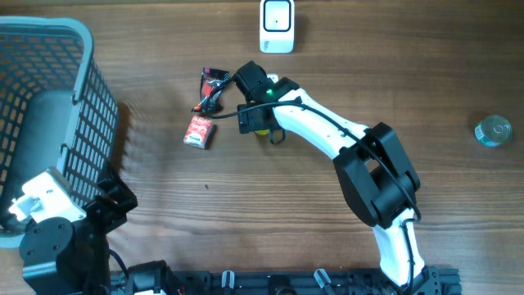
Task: Scan the item barcode
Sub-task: 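Lift the yellow bottle and tilt it toward the scanner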
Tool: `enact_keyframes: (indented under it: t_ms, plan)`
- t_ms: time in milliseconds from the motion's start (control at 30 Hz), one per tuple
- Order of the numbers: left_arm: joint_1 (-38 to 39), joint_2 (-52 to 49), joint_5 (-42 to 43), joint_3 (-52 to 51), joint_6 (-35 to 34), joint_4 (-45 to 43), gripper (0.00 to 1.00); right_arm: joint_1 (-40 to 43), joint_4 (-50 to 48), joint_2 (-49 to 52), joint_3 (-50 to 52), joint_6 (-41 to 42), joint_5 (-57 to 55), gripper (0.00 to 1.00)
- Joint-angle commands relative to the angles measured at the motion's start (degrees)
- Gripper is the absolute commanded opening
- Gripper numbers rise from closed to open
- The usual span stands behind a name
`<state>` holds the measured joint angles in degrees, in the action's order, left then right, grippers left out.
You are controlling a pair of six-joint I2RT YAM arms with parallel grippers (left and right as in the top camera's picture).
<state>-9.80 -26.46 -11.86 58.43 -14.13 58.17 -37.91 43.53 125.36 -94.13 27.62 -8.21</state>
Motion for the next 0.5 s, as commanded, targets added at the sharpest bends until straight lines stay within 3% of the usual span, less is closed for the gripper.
enact_keyframes:
  t_ms: [0,167,467]
  plan:
    - [0.28,-0.11,0.92,-0.15,-0.70,0.46,1.00,0.07,0.22,-2.78,-0.92,-10.12,-0.81,1.00]
    - [0.28,-0.11,0.92,-0.15,-0.72,0.68,1.00,0.07,2.93,-8.79,-0.92,-26.67,10.08,1.00]
    - [0.28,-0.11,0.94,-0.15,-1.36,0.85,1.00,0.07,2.03,-9.27,-0.92,-27.17,9.31,1.00]
